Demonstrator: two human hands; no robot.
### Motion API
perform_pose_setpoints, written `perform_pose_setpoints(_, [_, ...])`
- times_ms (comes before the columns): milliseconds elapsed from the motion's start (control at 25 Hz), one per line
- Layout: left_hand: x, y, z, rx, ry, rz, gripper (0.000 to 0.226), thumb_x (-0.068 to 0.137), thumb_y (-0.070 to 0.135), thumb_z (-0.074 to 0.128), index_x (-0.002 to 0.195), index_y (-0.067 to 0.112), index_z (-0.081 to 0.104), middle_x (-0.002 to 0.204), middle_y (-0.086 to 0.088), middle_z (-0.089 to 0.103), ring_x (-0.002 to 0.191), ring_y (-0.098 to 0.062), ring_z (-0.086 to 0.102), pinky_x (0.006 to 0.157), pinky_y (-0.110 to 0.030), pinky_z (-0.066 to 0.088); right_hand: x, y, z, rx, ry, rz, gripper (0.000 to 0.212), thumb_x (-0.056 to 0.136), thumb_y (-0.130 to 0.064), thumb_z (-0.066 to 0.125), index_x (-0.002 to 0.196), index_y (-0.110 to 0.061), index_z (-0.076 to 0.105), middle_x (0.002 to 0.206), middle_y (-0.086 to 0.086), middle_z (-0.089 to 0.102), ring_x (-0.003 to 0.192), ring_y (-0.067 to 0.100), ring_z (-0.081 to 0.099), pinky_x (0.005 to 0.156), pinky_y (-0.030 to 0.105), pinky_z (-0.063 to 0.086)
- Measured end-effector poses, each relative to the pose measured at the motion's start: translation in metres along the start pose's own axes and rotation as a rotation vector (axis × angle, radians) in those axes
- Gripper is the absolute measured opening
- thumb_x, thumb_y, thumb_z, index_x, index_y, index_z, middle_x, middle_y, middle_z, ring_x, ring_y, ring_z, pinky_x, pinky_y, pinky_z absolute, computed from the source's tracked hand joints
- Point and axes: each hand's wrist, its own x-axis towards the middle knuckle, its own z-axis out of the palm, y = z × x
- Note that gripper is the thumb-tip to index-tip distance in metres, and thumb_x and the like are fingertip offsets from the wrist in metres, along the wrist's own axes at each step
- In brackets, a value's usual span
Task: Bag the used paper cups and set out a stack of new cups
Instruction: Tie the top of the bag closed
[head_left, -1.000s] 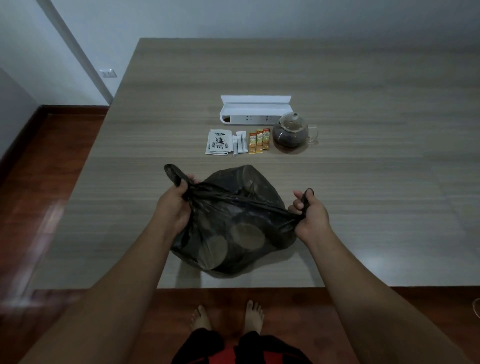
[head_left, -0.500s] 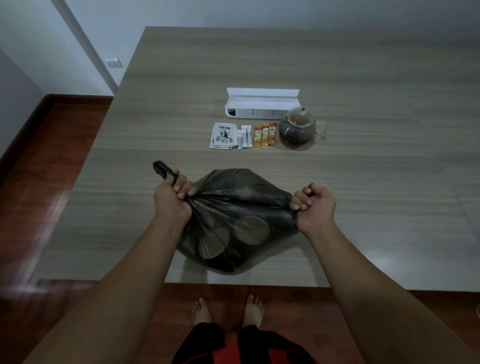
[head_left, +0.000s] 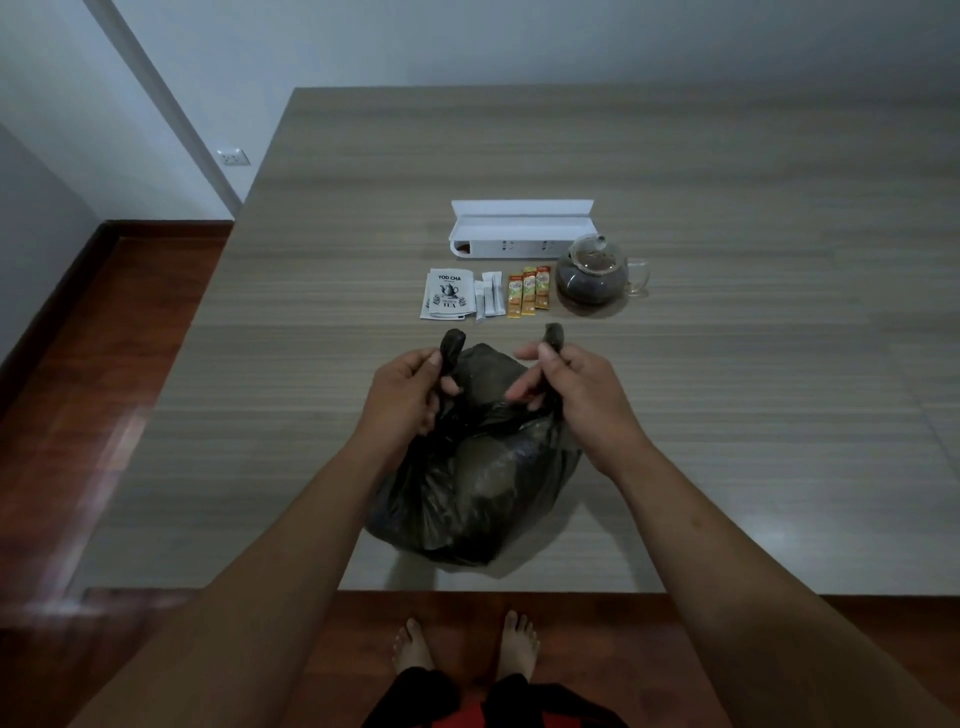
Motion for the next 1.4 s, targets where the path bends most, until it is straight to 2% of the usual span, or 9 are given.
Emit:
perform_pose_setpoints(160, [-0.007,-0.002,0.008,0.045,0.072,0.040,0.016,0.103,0.020,0.050,0.097,0.016,0.064,0.061,-0.001,0.060,0.032,-0.007,0.037,0.034,-0.017,0.028,-0.004,0.020,0.011,-0.446,-0.204,-0.025,0.028,0.103,-0.033,0.044,0.089,-0.022,0.066,0.050,-0.013,0.058,0.050,0.006,0.054,0.057,0.028,0.044])
perform_pose_setpoints(280, [-0.009,-0.010,0.001,0.303,0.082,0.114,0.019,0.097,0.015,0.056,0.092,0.033,0.058,0.065,0.000,0.061,0.049,-0.008,0.052,0.051,-0.025,0.040,-0.005,0.040,0.004,-0.740,-0.226,0.008,0.032,0.091,-0.052,0.045,0.078,-0.026,0.059,0.074,-0.013,0.064,0.076,0.012,0.063,0.075,0.043,0.052])
perform_pose_setpoints(560, [-0.024,-0.006,0.004,0.538,-0.090,0.164,0.026,0.091,0.013,0.058,0.078,0.030,0.073,0.093,-0.001,0.066,0.085,-0.013,0.063,0.073,-0.022,0.045,-0.009,0.043,0.008,-0.875,-0.281,-0.025,0.022,0.092,-0.041,0.050,0.083,-0.023,0.060,0.079,-0.003,0.066,0.074,0.018,0.062,0.070,0.046,0.053])
perform_pose_setpoints(720, [-0.028,-0.001,0.006,0.522,-0.142,0.174,0.014,0.084,0.044,0.073,0.078,0.032,0.078,0.091,-0.008,0.060,0.086,-0.012,0.063,0.072,-0.023,0.045,-0.007,0.041,0.007,-0.920,-0.276,-0.056,0.020,0.095,-0.032,0.050,0.094,-0.019,0.065,0.087,0.003,0.069,0.078,0.022,0.062,0.070,0.040,0.052])
perform_pose_setpoints(880, [-0.025,-0.004,0.006,0.616,-0.137,0.246,0.009,0.084,0.035,0.076,0.083,0.027,0.080,0.093,-0.013,0.061,0.087,-0.017,0.061,0.072,-0.026,0.045,-0.006,0.039,0.010,-0.976,-0.279,-0.058,0.018,0.093,-0.032,0.053,0.091,-0.020,0.066,0.088,0.004,0.069,0.082,0.023,0.063,0.070,0.036,0.050])
perform_pose_setpoints(960, [-0.022,-0.005,0.004,0.662,-0.156,0.280,0.009,0.088,0.030,0.072,0.082,0.025,0.077,0.090,-0.010,0.059,0.086,-0.018,0.059,0.075,-0.031,0.044,-0.005,0.037,0.007,-0.871,-0.255,-0.001,0.012,0.087,-0.029,0.060,0.090,-0.020,0.068,0.084,0.002,0.069,0.081,0.020,0.064,0.071,0.034,0.050])
perform_pose_setpoints(1120, [-0.023,-0.001,-0.005,0.709,-0.313,0.332,0.019,0.095,0.028,0.058,0.076,0.025,0.058,0.080,0.004,0.054,0.079,-0.013,0.054,0.075,-0.032,0.040,0.003,0.019,-0.001,-0.070,-0.108,0.252,0.037,0.074,-0.033,0.067,0.105,-0.014,0.068,0.088,0.009,0.072,0.082,0.023,0.067,0.076,0.033,0.052])
perform_pose_setpoints(1240, [-0.025,0.001,-0.007,0.648,-0.413,0.272,0.024,0.103,0.021,0.049,0.080,0.014,0.051,0.074,0.009,0.057,0.073,-0.009,0.053,0.069,-0.026,0.040,0.008,0.022,0.012,-0.241,-0.127,0.220,0.037,0.071,-0.056,0.072,0.094,-0.027,0.075,0.090,-0.004,0.077,0.089,0.015,0.072,0.088,0.038,0.056])
perform_pose_setpoints(1400, [-0.023,0.003,-0.004,0.490,-0.343,0.192,0.025,0.106,0.024,0.041,0.083,0.020,0.046,0.074,0.000,0.059,0.060,-0.004,0.054,0.057,-0.019,0.040,0.007,0.027,0.016,-0.225,0.082,0.187,0.012,0.078,-0.033,0.079,0.079,-0.021,0.076,0.079,-0.003,0.075,0.079,0.011,0.070,0.080,0.031,0.056])
